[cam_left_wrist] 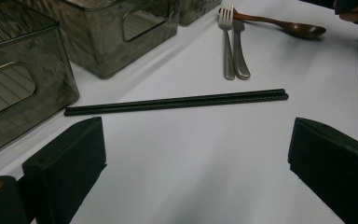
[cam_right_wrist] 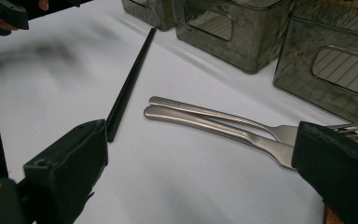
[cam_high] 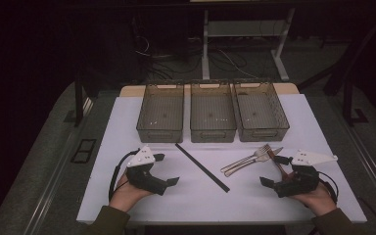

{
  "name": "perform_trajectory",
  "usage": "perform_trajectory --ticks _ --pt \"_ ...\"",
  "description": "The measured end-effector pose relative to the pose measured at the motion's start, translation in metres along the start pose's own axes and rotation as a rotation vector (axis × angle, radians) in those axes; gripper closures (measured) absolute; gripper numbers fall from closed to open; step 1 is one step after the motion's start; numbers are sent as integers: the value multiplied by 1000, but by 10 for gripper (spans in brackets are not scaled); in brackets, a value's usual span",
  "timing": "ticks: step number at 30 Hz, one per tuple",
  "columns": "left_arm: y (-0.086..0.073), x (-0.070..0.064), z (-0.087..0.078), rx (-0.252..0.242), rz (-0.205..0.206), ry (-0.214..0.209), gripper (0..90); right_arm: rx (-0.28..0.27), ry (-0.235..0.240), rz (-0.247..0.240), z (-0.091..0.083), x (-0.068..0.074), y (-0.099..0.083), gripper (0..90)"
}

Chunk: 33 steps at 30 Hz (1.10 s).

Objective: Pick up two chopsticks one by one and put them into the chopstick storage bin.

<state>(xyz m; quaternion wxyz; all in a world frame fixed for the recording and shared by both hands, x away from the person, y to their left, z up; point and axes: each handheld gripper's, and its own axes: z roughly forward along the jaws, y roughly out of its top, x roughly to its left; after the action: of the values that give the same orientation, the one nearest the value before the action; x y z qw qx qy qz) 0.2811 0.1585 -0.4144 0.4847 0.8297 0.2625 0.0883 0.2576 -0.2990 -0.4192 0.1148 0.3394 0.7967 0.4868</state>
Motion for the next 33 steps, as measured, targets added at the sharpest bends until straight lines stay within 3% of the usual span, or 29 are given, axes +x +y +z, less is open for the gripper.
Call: perform_trajectory --ticks 8,14,19,28,33 --pt "1 4 5 26 -7 -22 153 -1 13 15 -1 -3 0 31" --pt "6 9 13 46 0 -27 352 -2 9 5 0 1 0 31" --pt "8 14 15 45 -23 -20 558 -3 7 4 1 0 0 31" --pt "17 22 27 97 -19 30 867 5 7 4 1 0 0 31" --pt "22 26 38 105 -9 48 885 6 6 4 2 0 0 31"
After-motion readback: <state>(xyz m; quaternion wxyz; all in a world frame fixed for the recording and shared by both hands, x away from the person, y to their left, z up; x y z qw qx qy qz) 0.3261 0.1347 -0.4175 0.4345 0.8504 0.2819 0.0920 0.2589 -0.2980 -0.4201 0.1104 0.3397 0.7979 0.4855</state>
